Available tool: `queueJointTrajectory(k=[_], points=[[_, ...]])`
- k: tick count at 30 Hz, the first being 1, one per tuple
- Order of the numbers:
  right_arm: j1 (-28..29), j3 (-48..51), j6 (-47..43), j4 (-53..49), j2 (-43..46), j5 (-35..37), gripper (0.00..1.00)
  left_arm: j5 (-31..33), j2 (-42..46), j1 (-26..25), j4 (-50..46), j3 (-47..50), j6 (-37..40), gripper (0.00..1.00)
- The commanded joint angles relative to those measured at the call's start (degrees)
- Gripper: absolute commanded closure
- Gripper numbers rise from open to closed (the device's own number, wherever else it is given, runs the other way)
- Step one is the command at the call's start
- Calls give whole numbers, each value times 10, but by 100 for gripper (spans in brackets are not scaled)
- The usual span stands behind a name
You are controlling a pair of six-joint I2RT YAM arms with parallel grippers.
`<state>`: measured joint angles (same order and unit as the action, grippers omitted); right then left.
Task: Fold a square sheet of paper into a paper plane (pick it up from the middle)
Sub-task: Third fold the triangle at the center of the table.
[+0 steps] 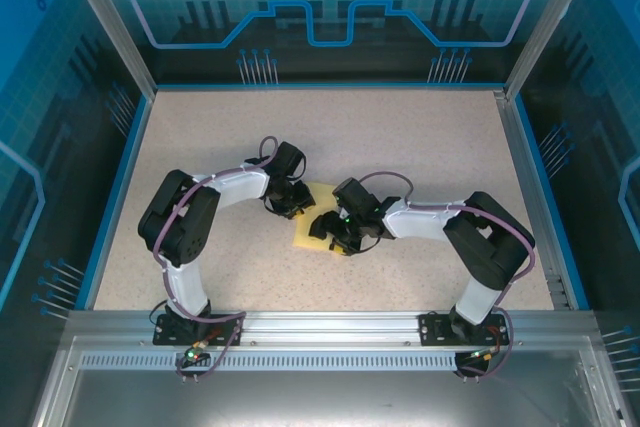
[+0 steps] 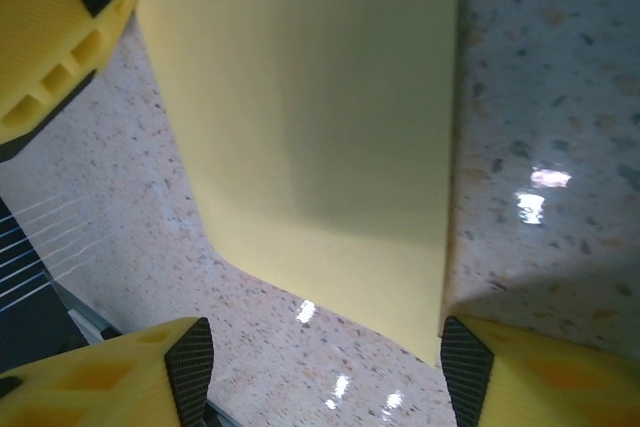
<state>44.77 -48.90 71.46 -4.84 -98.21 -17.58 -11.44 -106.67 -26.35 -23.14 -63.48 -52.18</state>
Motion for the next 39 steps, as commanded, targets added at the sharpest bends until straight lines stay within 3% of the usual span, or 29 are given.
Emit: queueJointTrajectory(k=[1,9,25,32,34,39], points=[[13,-2,19,-20,4,11,37,-8,-15,5,-7,19,-5,68],[12,7,33,37,-10,-2,51,-9,-13,5,-7,21,-6,68],[12,34,46,25,18,30,70,-10,-3,5,-9,21,-4,68],[4,45,51,33,20,20,95,-31,35,5,24,29,16,65],[-3,47,35,20,24,16,100,-37,60,6,36,31,29,62],[-46,34,-87,-66,47,-24,100,-82,93,6,58,34,66,60]])
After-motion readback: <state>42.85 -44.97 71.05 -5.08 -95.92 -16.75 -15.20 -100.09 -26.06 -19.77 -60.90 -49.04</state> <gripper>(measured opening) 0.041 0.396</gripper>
